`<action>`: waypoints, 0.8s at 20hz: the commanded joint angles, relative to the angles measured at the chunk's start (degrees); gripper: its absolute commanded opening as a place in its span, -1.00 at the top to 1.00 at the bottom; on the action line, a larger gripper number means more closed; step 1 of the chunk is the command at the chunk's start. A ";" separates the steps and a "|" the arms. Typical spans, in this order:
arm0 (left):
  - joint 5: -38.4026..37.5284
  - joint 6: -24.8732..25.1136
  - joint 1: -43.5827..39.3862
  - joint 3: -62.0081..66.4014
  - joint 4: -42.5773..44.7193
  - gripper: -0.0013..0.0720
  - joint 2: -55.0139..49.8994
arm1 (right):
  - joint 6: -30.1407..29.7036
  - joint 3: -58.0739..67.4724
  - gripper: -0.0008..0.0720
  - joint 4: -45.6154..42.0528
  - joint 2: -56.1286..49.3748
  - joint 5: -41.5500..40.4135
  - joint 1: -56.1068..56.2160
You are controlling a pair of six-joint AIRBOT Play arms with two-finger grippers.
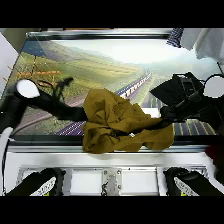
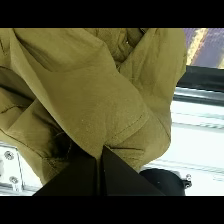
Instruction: Fold the clothes and pants, and hang the long-sleeved shirts on hangers.
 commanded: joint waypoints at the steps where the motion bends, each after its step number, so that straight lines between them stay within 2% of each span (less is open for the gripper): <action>1: 4.24 0.11 6.49 9.31 2.38 -0.97 0.02 | -0.02 -0.04 0.94 0.07 -0.04 0.00 -0.02; 5: 13.05 -0.39 13.68 14.60 17.03 -0.97 -0.31 | -0.02 -0.04 0.94 0.04 -0.04 0.00 -0.02; 8: 15.72 -1.55 18.14 15.89 27.65 -0.97 -3.89 | -0.02 -0.04 0.94 0.07 -0.04 0.00 -0.02; 11: 18.29 -1.62 21.22 15.91 36.76 -0.97 -10.88 | -0.02 -0.04 0.94 0.07 -0.04 0.00 -0.02; 16: 29.53 -2.51 24.33 16.06 48.11 -0.97 -23.69 | -0.04 -0.04 0.94 0.07 -0.04 0.00 -0.02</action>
